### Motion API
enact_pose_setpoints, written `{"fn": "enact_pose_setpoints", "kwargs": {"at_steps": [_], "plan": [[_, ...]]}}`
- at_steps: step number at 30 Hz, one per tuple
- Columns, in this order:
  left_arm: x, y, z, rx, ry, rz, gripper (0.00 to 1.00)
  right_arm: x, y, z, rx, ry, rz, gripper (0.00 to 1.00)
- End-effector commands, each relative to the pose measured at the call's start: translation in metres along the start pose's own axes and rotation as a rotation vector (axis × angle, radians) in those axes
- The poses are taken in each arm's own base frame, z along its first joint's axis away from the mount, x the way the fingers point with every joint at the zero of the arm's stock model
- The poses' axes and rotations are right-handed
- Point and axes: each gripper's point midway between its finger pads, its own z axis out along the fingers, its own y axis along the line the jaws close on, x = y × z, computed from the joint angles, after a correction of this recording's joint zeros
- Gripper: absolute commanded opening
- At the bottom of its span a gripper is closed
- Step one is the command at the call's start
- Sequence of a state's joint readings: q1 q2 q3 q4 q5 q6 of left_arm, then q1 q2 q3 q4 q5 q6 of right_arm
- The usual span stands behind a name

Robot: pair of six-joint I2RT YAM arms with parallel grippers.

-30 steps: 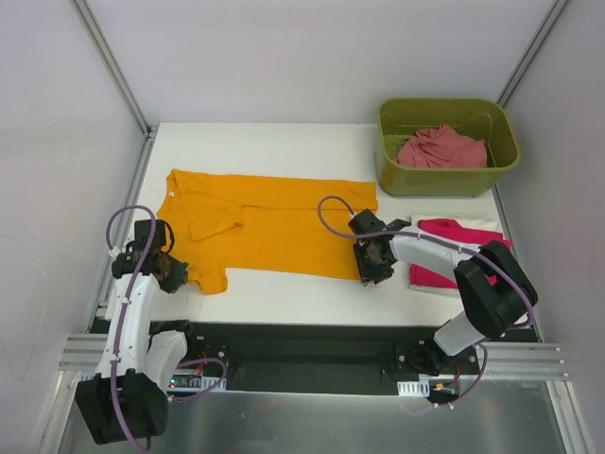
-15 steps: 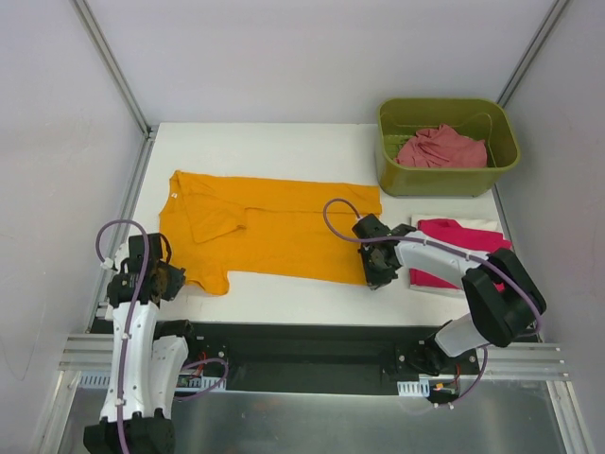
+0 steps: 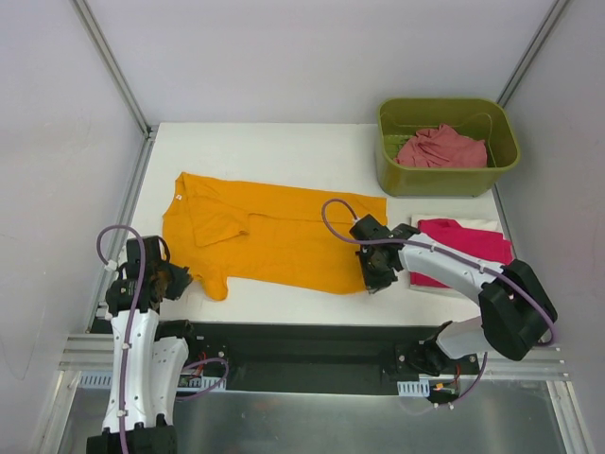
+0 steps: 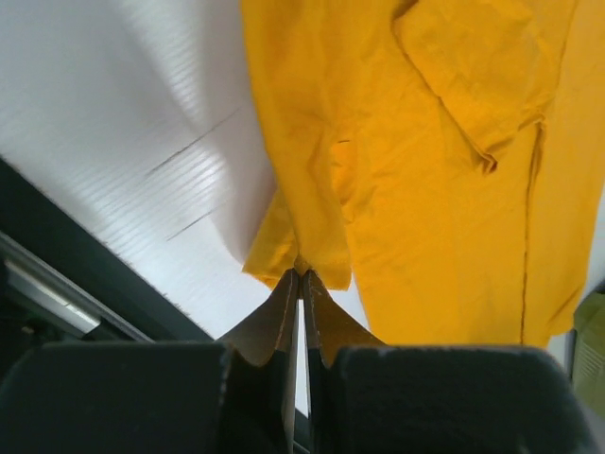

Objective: Fold and stack the t-shirts
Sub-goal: Grap the side of the flattened tshirt closest away from the robot with both arms, then fold the other side of the tshirt into a rectangle

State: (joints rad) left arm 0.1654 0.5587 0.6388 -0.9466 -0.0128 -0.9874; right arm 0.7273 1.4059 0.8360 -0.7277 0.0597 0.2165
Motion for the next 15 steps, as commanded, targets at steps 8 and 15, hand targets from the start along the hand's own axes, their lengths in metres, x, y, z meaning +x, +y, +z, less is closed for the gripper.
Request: {"fn": "enact_pose_setpoints", "kwargs": {"at_steps": [8, 15], "plan": [[-0.03, -0.116, 0.014, 0.236, 0.061, 0.028, 0.0, -0.076, -0.01, -0.034, 0.002, -0.151, 0.073, 0.01], [-0.063, -0.169, 0.025, 0.25, 0.001, 0.044, 0.0, -0.119, -0.022, -0.045, 0.008, -0.209, 0.125, 0.01]]}}
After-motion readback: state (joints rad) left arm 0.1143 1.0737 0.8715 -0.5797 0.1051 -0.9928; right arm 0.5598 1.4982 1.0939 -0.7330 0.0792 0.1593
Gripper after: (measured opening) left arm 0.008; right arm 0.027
